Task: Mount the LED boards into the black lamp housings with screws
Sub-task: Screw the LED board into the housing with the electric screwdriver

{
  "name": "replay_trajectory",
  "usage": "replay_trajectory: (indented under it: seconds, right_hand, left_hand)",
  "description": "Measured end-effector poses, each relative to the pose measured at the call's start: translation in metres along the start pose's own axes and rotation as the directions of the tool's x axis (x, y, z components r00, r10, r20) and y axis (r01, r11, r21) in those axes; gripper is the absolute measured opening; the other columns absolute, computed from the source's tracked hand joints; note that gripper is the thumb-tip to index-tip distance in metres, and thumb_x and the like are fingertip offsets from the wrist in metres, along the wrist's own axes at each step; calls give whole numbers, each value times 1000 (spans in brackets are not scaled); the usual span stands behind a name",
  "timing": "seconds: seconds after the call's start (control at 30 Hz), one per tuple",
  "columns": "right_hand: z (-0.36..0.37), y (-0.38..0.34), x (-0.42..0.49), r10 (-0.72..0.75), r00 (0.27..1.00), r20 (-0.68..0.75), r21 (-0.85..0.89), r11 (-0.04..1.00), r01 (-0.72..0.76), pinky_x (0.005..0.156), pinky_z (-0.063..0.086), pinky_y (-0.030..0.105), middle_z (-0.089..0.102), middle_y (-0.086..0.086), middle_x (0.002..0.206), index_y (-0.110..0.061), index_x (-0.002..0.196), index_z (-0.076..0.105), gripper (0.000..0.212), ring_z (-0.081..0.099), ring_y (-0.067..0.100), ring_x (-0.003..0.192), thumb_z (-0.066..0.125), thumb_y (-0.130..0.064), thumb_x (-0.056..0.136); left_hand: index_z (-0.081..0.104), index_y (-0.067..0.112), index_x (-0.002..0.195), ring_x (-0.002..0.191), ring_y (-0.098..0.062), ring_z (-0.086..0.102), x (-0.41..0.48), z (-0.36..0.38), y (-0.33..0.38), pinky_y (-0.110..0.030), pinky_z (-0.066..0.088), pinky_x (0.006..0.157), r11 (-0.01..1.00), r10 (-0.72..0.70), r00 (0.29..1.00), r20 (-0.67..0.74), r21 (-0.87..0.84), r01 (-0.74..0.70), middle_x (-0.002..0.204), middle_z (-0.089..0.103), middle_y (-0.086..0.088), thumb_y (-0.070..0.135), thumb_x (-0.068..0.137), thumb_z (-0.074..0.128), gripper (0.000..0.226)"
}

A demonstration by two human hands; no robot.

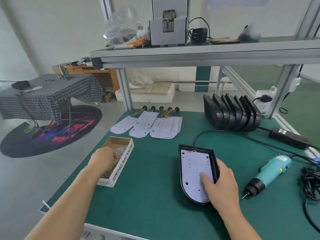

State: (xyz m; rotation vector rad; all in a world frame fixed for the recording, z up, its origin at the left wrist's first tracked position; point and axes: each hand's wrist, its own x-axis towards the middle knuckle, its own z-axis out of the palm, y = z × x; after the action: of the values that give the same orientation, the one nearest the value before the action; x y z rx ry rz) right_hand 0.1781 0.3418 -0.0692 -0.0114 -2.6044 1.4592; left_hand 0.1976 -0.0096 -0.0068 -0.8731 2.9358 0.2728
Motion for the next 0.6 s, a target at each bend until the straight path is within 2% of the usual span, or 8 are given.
replay_trajectory:
  seconds: [0.07,0.13,0.27,0.43,0.53,0.6]
  right_hand:
    - [0,0,0,-6,1000,-2,9,1000,6,79,35,30,56,-4,114,-31,137,51,56,40,4,90,71,-23,84]
    - [0,0,-1,-1,1000,-6,26,1000,1,79,34,29,55,-5,113,-31,136,51,56,39,2,88,71,-23,85]
    - [0,1,-2,7,1000,-6,42,999,-7,80,35,27,53,-6,112,-31,137,51,56,43,4,91,71,-24,85]
    - [1,0,-2,15,1000,-13,37,999,-14,79,34,26,53,-7,112,-31,136,51,55,44,5,92,71,-26,85]
    - [1,1,-2,22,1000,-15,44,999,-21,80,35,27,53,-7,113,-32,136,51,55,45,4,91,71,-26,85]
    - [1,1,-2,27,1000,-12,48,999,-26,79,36,27,52,-9,111,-33,134,51,54,48,-3,93,70,-28,85]
  left_hand:
    - [73,20,74,84,-22,69,1,10,-6,-31,53,71,998,8,997,-71,-61,-13,93,76,-2,13,87,68,15]
    - [67,22,64,76,-22,65,3,17,-12,-29,46,65,993,-25,985,-169,-120,5,83,73,-1,11,85,70,25]
    - [68,24,66,70,-25,59,3,22,-17,-30,43,65,982,-75,966,-245,-186,29,75,67,-2,14,87,70,24]
    - [71,21,67,70,-28,62,3,21,-19,-33,49,67,971,-103,963,-247,-236,43,74,69,-3,-3,83,60,31]
    - [75,18,68,71,-25,66,5,21,-19,-32,54,65,996,-32,987,-157,-82,20,75,72,-4,6,83,67,21]
    - [77,15,72,72,-24,68,8,18,-18,-30,55,63,1000,22,995,-97,1,-22,73,74,-3,9,81,69,13]
